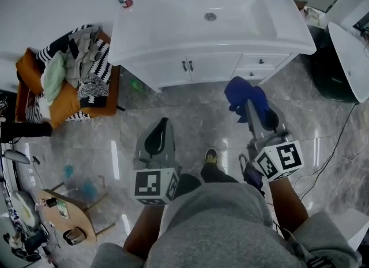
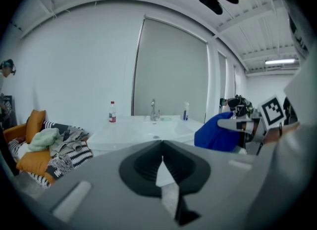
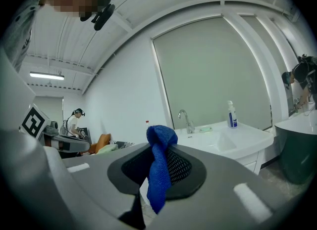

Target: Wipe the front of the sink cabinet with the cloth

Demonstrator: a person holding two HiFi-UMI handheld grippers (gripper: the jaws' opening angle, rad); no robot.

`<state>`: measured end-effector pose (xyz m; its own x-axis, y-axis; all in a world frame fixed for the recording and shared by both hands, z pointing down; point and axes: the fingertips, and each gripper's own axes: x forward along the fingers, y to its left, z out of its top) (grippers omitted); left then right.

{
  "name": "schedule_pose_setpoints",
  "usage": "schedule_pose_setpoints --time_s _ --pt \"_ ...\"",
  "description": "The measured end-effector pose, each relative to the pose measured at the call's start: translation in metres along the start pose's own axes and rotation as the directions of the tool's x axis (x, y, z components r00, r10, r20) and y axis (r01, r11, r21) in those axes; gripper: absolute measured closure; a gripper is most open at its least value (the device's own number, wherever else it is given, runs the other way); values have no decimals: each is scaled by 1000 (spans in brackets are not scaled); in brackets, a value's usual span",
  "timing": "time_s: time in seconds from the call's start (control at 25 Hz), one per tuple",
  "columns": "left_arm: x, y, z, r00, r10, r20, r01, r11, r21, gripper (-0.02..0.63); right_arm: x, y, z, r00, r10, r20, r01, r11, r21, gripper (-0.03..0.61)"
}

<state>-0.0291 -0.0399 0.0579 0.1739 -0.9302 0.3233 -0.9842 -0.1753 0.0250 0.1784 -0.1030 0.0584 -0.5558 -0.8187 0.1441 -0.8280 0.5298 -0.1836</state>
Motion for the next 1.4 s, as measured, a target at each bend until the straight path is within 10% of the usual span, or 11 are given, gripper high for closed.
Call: schedule_pose_setpoints --time_s 1.4 --pt "17 93 -26 999 16 -43 -19 997 -74 603 73 33 -17 997 -50 -51 48 998 -37 521"
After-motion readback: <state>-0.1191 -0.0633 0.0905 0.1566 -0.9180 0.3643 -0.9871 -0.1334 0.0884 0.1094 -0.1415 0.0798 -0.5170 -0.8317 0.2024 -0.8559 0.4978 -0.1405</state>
